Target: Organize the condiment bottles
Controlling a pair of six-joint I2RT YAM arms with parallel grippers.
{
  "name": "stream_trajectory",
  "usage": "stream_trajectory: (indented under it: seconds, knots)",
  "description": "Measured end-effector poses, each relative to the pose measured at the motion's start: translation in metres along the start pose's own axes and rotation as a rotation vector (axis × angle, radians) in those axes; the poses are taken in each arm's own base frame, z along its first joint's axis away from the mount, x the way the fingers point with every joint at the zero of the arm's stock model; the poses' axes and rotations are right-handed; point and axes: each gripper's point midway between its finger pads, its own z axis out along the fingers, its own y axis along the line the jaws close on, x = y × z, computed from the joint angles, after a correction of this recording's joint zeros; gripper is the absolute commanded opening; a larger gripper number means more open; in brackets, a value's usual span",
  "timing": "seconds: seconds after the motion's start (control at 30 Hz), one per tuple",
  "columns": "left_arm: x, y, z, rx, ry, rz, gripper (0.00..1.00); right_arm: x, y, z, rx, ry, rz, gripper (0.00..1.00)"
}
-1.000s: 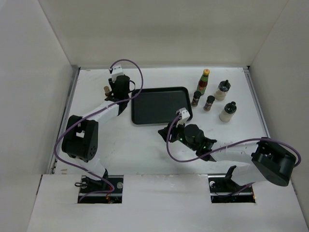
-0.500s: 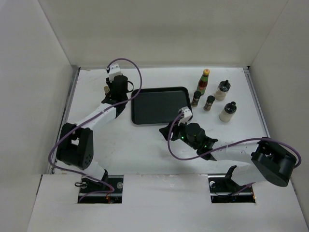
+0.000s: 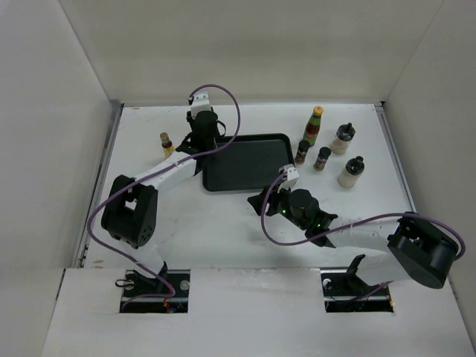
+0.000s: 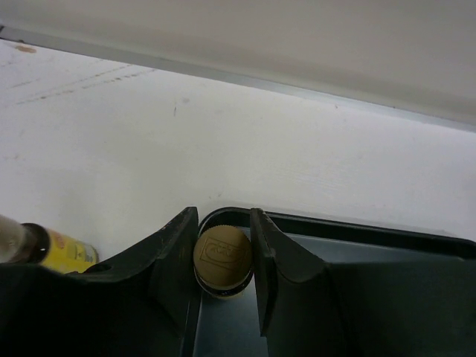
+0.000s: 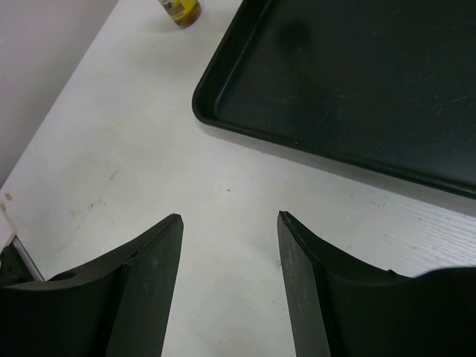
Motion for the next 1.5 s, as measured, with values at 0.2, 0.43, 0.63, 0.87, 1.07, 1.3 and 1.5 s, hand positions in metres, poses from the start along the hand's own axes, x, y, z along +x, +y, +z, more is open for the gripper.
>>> stream_trajectory:
  seconds: [0.2,0.43,0.63,0.87,1.07,1.3,1.5]
  knots:
    - [0.034,-0.006,0.016,0.008,0.062,0.037,0.18,-0.004,-0.002,-0.001,0.003,-0.010,0.005,0.61]
    - [0.043,-0.013,0.023,0.026,0.058,0.034,0.33,-0.004,-0.001,-0.001,-0.001,-0.008,0.005,0.62]
    - [0.035,-0.020,0.025,0.043,0.014,0.007,0.60,-0.003,-0.001,-0.001,-0.005,-0.006,0.005,0.62]
    - [0.036,-0.018,0.011,0.054,0.011,0.003,0.79,-0.003,0.000,-0.001,-0.006,-0.006,0.005,0.63]
    - [-0.035,0.007,-0.040,0.037,-0.105,-0.077,0.79,-0.002,-0.001,-0.001,-0.004,-0.003,0.008,0.59]
    - [-0.082,0.101,-0.065,-0.132,-0.190,-0.232,0.75,-0.001,0.002,-0.002,-0.021,0.004,0.024,0.30]
    - [-0.011,0.148,-0.026,-0.285,-0.007,-0.167,0.64,0.001,0.006,-0.003,-0.042,0.018,0.033,0.43]
